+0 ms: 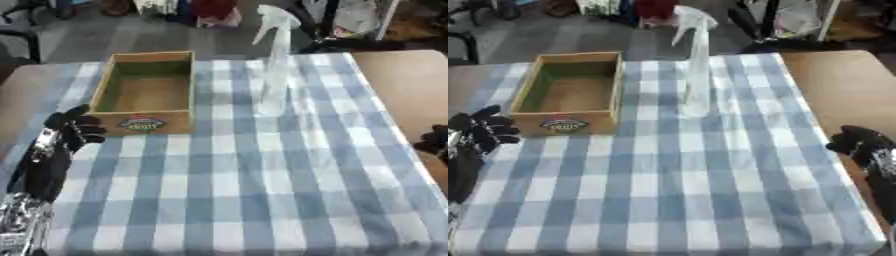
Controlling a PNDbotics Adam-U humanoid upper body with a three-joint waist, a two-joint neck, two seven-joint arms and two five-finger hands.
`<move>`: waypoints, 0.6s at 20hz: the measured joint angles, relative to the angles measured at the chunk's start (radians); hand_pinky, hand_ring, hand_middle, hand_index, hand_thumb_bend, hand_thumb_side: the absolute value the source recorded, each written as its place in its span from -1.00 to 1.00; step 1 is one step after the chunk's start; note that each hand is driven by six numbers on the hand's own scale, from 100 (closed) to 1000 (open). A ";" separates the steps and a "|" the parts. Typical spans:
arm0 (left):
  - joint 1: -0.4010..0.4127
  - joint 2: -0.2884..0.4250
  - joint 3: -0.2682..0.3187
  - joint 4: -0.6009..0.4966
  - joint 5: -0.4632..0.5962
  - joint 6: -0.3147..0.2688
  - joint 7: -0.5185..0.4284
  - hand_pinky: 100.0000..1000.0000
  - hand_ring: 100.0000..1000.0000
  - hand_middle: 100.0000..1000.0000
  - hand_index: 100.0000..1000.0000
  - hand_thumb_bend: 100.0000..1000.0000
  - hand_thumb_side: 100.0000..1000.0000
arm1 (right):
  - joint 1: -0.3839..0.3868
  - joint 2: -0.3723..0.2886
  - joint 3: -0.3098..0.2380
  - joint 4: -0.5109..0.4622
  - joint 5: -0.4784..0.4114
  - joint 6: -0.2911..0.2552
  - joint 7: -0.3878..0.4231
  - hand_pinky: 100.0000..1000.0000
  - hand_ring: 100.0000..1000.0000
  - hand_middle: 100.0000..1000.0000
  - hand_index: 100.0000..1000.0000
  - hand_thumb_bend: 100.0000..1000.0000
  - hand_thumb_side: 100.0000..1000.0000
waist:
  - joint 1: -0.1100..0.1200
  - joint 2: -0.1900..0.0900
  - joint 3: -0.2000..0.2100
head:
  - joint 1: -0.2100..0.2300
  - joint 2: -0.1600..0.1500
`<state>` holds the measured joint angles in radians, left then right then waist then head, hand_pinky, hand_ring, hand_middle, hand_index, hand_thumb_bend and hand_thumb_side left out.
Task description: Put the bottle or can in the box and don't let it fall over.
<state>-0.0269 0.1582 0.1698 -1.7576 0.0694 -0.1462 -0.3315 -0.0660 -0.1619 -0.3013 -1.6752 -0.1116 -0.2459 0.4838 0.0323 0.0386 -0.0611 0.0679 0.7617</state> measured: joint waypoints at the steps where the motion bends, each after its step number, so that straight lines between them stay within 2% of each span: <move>1: 0.000 0.000 0.000 0.000 0.000 0.000 0.000 0.33 0.32 0.26 0.75 -0.82 1.00 | 0.000 0.000 0.000 0.000 0.000 0.000 0.000 0.56 0.30 0.24 0.52 -1.00 0.58 | 0.000 0.000 0.000 | 0.000 0.000; 3: 0.000 0.000 0.000 0.000 0.000 0.000 0.000 0.33 0.32 0.26 0.75 -0.82 1.00 | -0.005 0.000 0.000 0.000 0.002 -0.001 0.001 0.57 0.31 0.24 0.54 -1.00 0.54 | -0.001 0.000 0.002 | 0.000 0.000; 4: 0.000 0.000 0.000 0.000 0.000 0.000 0.000 0.33 0.32 0.26 0.75 -0.82 1.00 | -0.014 -0.002 0.000 0.001 0.003 -0.002 0.001 0.57 0.31 0.24 0.54 -1.00 0.66 | -0.002 -0.001 0.005 | -0.001 0.000; 5: 0.000 0.000 0.000 0.000 0.000 0.000 0.000 0.33 0.32 0.26 0.75 -0.82 1.00 | -0.028 -0.006 0.000 0.001 0.004 -0.005 0.000 0.58 0.31 0.24 0.55 -1.00 0.48 | -0.004 -0.002 0.007 | -0.001 0.000; 6: 0.000 0.000 0.000 0.000 0.000 0.000 0.000 0.33 0.32 0.26 0.75 -0.82 1.00 | -0.049 -0.017 0.000 0.004 0.006 -0.010 -0.001 0.58 0.31 0.24 0.55 -1.00 0.46 | -0.007 -0.004 0.009 | -0.003 0.000; 7: 0.000 0.000 0.000 0.000 0.000 0.001 -0.001 0.33 0.33 0.26 0.75 -0.82 1.00 | -0.074 -0.034 0.000 0.008 0.008 -0.016 -0.004 0.60 0.32 0.26 0.57 -1.00 0.38 | -0.010 -0.006 0.013 | -0.004 0.000; 12: 0.001 0.000 -0.007 0.000 0.000 0.003 -0.008 0.33 0.32 0.26 0.75 -0.82 1.00 | -0.260 -0.164 0.013 0.066 0.050 -0.080 -0.016 0.64 0.36 0.29 0.61 -1.00 0.23 | -0.015 -0.008 0.033 | -0.012 0.001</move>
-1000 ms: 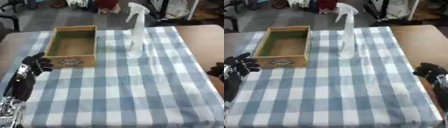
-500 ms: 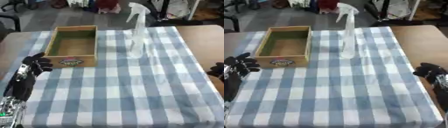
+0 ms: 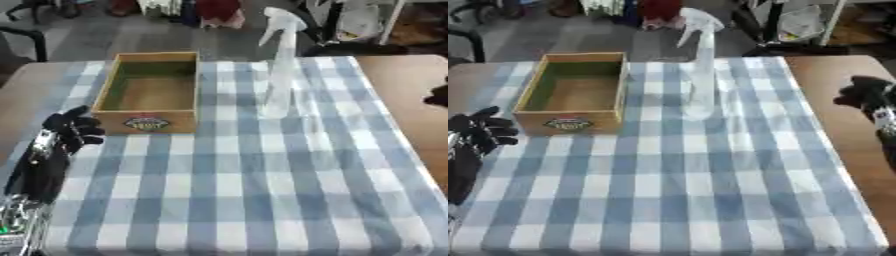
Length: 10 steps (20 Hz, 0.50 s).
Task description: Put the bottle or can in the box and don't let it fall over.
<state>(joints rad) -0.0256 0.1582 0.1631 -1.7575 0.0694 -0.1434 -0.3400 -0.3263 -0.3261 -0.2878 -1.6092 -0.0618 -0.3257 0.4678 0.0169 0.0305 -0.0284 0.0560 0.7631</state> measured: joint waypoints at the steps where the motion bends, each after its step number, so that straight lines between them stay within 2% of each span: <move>1: 0.000 0.000 -0.001 0.000 0.000 0.000 -0.001 0.33 0.33 0.26 0.75 -0.82 1.00 | -0.046 -0.028 0.007 0.025 0.015 -0.015 -0.003 0.65 0.37 0.31 0.63 -1.00 0.21 | -0.001 -0.001 0.004 | -0.002 0.000; 6: 0.001 0.000 -0.012 0.000 0.000 0.001 -0.012 0.33 0.33 0.26 0.75 -0.82 1.00 | -0.283 -0.147 0.070 0.209 0.097 -0.093 -0.005 0.68 0.41 0.34 0.68 -1.00 0.18 | -0.003 -0.001 0.027 | -0.029 -0.001; 10: 0.001 0.000 -0.019 0.000 0.000 0.001 -0.019 0.33 0.33 0.26 0.75 -0.82 1.00 | -0.457 -0.200 0.124 0.410 0.172 -0.157 0.025 0.71 0.44 0.38 0.74 -1.00 0.15 | -0.005 -0.001 0.044 | -0.055 -0.010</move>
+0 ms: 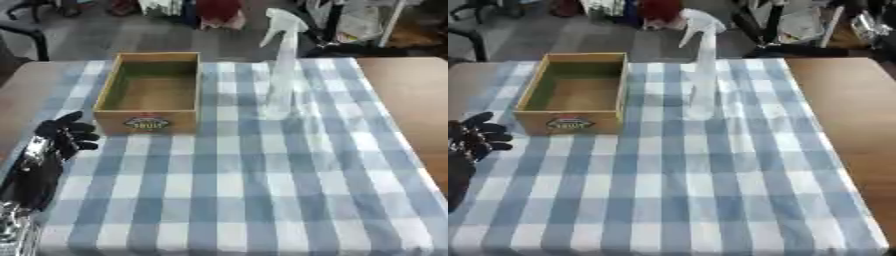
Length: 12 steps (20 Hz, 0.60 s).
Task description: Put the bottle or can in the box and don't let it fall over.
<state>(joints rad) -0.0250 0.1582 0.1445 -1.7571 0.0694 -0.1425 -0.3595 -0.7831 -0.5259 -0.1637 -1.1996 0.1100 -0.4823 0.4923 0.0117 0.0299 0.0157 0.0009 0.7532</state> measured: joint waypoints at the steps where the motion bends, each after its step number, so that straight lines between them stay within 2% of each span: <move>1: 0.000 0.000 -0.002 0.000 0.000 0.000 -0.002 0.33 0.33 0.26 0.75 -0.82 1.00 | -0.044 -0.004 0.010 0.054 0.025 -0.015 0.012 0.72 0.46 0.39 0.76 -1.00 0.14 | 0.001 0.000 0.006 | -0.006 -0.001; 6: 0.000 0.000 -0.012 0.000 0.001 0.000 -0.012 0.33 0.33 0.26 0.75 -0.82 1.00 | -0.218 0.006 0.026 0.301 0.189 -0.068 0.063 0.76 0.56 0.48 0.85 -1.00 0.14 | 0.002 0.003 0.033 | -0.038 -0.009; 7: -0.001 0.000 -0.013 0.000 0.001 -0.001 -0.014 0.33 0.33 0.26 0.75 -0.82 1.00 | -0.244 0.017 0.025 0.336 0.228 -0.073 0.066 0.79 0.61 0.53 0.88 -1.00 0.22 | 0.002 0.003 0.038 | -0.044 -0.009; 8: -0.001 0.000 -0.015 0.000 0.003 0.000 -0.016 0.33 0.33 0.26 0.75 -0.82 1.00 | -0.266 0.030 0.023 0.367 0.268 -0.077 0.066 0.81 0.64 0.56 0.89 -1.00 0.15 | 0.002 0.003 0.044 | -0.051 -0.010; 12: -0.008 0.000 -0.027 0.000 0.008 0.001 -0.027 0.33 0.33 0.26 0.75 -0.82 1.00 | -0.332 0.083 0.010 0.450 0.412 -0.089 0.051 0.89 0.75 0.64 0.93 -1.00 0.22 | 0.002 0.005 0.073 | -0.085 -0.018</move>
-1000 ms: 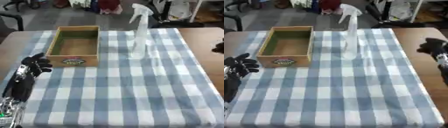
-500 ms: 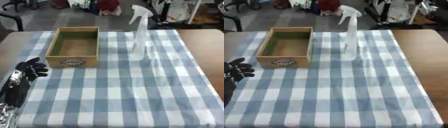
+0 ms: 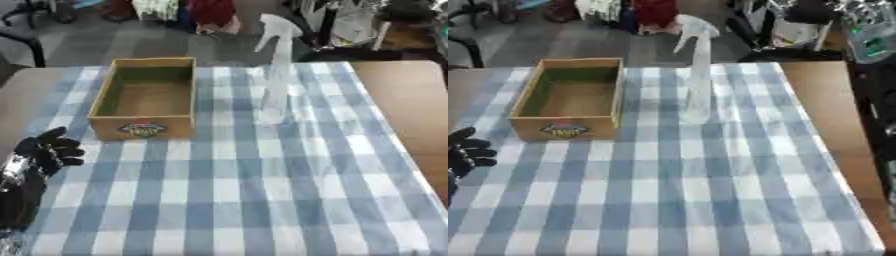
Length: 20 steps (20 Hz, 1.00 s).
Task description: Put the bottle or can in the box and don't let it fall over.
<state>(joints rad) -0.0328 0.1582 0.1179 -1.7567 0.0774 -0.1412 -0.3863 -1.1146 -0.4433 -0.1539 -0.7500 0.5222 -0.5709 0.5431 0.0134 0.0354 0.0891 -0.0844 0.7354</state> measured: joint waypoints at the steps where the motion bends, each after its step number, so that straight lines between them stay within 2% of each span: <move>1: -0.003 0.000 -0.003 0.000 0.001 0.000 -0.002 0.33 0.33 0.26 0.75 -0.82 1.00 | -0.012 0.013 -0.003 0.014 0.029 -0.002 -0.005 0.91 0.79 0.66 0.94 -1.00 0.26 | 0.000 0.001 0.006 | -0.008 -0.001; 5: -0.013 0.000 -0.010 0.000 0.008 0.001 -0.011 0.33 0.33 0.27 0.75 -0.82 1.00 | -0.045 0.053 -0.010 0.045 0.108 -0.009 -0.013 0.98 0.86 0.72 0.98 -1.00 0.34 | -0.002 0.004 0.023 | -0.037 -0.009; 7: -0.013 0.000 -0.012 0.000 0.009 0.001 -0.015 0.33 0.33 0.27 0.75 -0.82 1.00 | -0.052 0.068 -0.011 0.054 0.138 -0.014 -0.009 0.96 0.82 0.71 0.98 -1.00 0.41 | -0.003 0.004 0.028 | -0.048 -0.009; 11: -0.016 0.000 -0.016 0.000 0.010 0.002 -0.022 0.33 0.33 0.27 0.75 -0.82 1.00 | -0.064 0.101 -0.003 0.071 0.195 -0.022 0.031 0.96 0.82 0.73 1.00 -1.00 0.52 | -0.004 0.004 0.036 | -0.060 -0.014; 20: -0.031 0.000 -0.022 0.000 0.018 0.004 -0.029 0.33 0.33 0.27 0.75 -0.82 1.00 | -0.069 0.132 0.000 0.085 0.311 0.006 0.070 0.96 0.82 0.72 1.00 -1.00 0.46 | -0.007 0.005 0.056 | -0.082 -0.023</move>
<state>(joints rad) -0.0634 0.1582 0.0962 -1.7566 0.0952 -0.1376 -0.4155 -1.1833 -0.3113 -0.1536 -0.6648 0.8328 -0.5646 0.6127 0.0063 0.0402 0.1450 -0.1662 0.7125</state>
